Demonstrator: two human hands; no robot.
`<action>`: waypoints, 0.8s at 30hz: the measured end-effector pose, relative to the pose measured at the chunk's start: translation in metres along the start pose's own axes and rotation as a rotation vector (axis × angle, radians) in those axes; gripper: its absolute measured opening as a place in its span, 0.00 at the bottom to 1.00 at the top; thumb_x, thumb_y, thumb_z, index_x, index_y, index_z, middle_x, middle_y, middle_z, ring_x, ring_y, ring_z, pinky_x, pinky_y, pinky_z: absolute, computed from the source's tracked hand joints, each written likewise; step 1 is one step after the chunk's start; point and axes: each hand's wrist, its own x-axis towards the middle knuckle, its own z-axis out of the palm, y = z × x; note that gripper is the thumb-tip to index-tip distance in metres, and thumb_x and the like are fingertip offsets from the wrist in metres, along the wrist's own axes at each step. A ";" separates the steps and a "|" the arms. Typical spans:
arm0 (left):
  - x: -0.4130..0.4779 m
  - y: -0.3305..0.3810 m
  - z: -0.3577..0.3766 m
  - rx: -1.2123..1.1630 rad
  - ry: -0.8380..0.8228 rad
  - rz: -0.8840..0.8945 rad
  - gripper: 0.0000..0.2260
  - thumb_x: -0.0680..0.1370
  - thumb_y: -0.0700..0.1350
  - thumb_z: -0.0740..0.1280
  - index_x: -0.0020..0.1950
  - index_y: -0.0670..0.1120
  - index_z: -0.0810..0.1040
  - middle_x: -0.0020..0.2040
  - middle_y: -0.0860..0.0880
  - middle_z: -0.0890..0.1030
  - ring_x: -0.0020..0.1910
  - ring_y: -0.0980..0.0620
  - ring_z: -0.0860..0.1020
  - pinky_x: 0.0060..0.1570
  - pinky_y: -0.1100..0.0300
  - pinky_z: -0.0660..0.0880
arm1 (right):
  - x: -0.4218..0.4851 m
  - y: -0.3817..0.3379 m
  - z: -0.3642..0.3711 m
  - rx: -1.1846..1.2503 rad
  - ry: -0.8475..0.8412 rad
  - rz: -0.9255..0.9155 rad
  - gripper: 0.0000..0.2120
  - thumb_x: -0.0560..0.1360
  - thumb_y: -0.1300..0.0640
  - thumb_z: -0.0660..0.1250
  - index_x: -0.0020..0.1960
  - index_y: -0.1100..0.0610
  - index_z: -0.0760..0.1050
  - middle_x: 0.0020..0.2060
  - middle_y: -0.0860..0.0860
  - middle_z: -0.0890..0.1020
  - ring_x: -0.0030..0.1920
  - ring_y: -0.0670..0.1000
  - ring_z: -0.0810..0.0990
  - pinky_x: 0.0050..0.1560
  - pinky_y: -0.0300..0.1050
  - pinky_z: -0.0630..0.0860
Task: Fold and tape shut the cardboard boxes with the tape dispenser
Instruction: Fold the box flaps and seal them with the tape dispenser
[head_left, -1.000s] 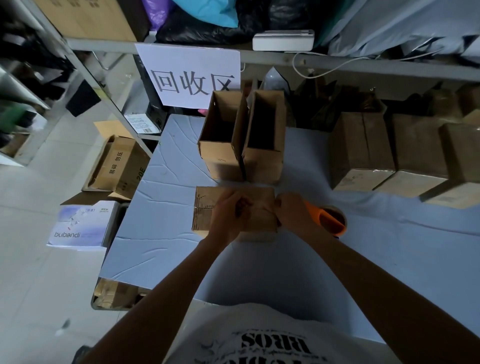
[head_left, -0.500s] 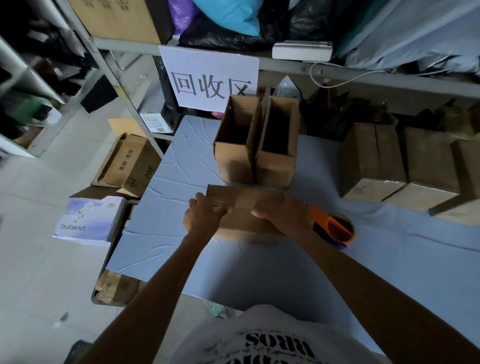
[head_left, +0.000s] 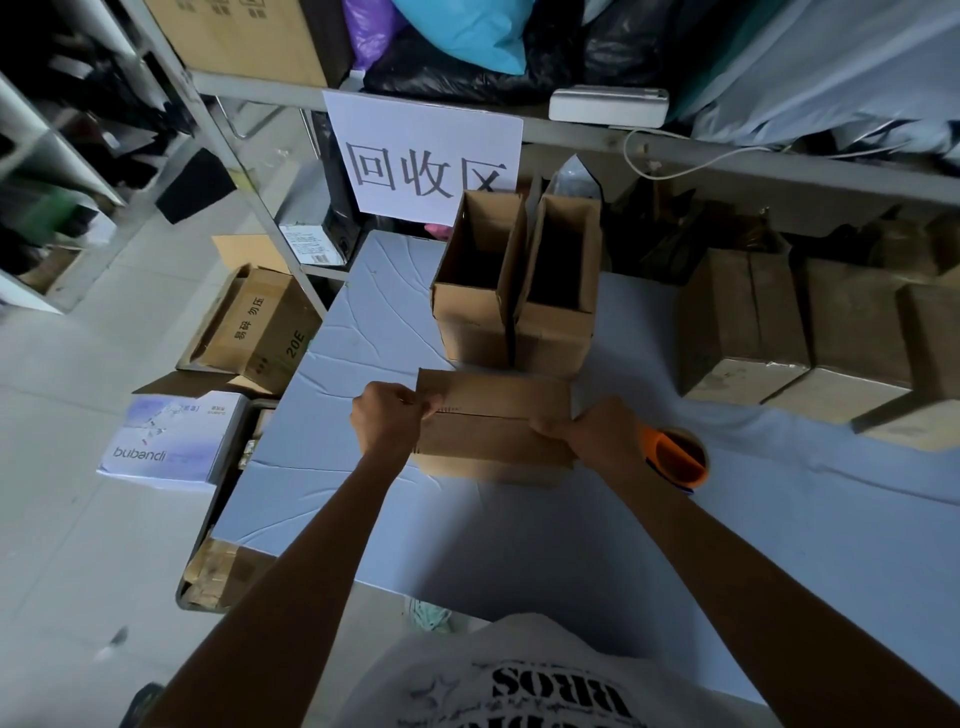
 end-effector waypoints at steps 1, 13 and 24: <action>0.001 -0.001 0.001 -0.006 0.003 0.006 0.12 0.68 0.52 0.77 0.36 0.43 0.83 0.33 0.48 0.79 0.35 0.51 0.74 0.35 0.61 0.66 | -0.001 0.001 -0.001 -0.001 -0.007 0.003 0.27 0.64 0.41 0.76 0.43 0.66 0.77 0.37 0.57 0.82 0.40 0.57 0.82 0.46 0.53 0.79; 0.023 0.000 -0.014 -0.092 -0.264 0.024 0.22 0.66 0.63 0.73 0.39 0.43 0.82 0.38 0.45 0.84 0.39 0.48 0.82 0.43 0.56 0.78 | -0.005 0.011 0.004 -0.005 0.189 0.043 0.12 0.71 0.48 0.71 0.34 0.51 0.72 0.32 0.47 0.74 0.39 0.51 0.75 0.42 0.49 0.72; 0.004 0.032 0.013 -0.048 -0.726 0.157 0.28 0.75 0.53 0.69 0.72 0.49 0.64 0.71 0.46 0.69 0.67 0.45 0.70 0.64 0.49 0.70 | -0.001 0.035 0.005 0.342 0.098 -0.304 0.20 0.70 0.69 0.70 0.36 0.42 0.78 0.35 0.41 0.82 0.39 0.42 0.81 0.44 0.48 0.77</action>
